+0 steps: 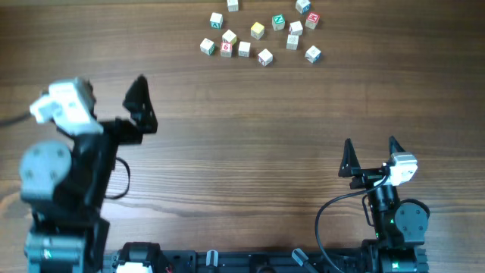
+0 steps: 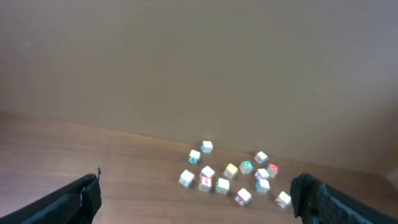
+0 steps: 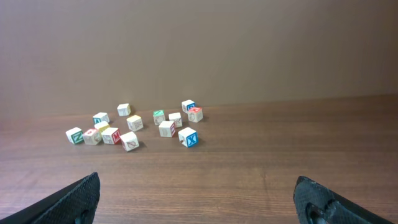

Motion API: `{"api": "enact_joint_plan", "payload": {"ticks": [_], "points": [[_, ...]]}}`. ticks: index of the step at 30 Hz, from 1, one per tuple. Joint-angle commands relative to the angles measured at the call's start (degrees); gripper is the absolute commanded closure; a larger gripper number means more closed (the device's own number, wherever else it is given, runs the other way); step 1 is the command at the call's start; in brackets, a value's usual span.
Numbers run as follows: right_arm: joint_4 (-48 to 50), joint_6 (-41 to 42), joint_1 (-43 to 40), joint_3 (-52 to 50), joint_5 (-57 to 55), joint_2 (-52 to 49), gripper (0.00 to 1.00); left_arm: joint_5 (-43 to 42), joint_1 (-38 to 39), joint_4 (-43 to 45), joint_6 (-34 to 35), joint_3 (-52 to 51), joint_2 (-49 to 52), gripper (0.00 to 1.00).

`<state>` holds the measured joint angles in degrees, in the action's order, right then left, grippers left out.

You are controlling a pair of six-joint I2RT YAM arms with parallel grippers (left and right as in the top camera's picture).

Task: Form a tower
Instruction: 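Reach the left gripper forward to the block cluster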

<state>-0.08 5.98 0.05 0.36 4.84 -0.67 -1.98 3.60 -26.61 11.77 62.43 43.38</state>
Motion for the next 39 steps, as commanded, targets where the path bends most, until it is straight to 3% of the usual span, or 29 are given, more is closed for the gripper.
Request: {"api": "enact_joint_plan", "payload": {"ticks": [1,8,13,18,28,35,39], "points": [[0.2,0.04,-0.31,-0.07,-0.79,0.24,0.0,-5.18,-0.11,-3.32,-1.11,10.54,10.34,0.0],[0.17,0.04,-0.31,-0.07,-0.79,0.24,0.0,-14.95,1.33,-11.3,-4.9,29.11,30.42,0.0],[0.2,0.04,-0.31,-0.07,-0.79,0.24,0.0,-14.95,4.48,-7.58,-6.1,30.6,41.53,0.0],[0.2,0.02,-0.31,-0.07,-0.79,0.24,0.0,-14.91,6.05,3.06,-8.63,31.5,52.54,0.0],[0.17,0.07,-0.31,-0.07,-0.79,0.24,0.0,-14.23,6.64,1.95,-12.44,49.0,76.76,0.0],[0.2,0.02,-0.31,-0.07,-0.79,0.24,0.0,-16.59,8.41,1.55,-12.24,49.0,83.71,0.0],[0.2,0.02,-0.31,-0.07,-0.79,0.24,0.0,-16.31,10.36,5.51,-10.47,49.0,84.63,0.0]]}}
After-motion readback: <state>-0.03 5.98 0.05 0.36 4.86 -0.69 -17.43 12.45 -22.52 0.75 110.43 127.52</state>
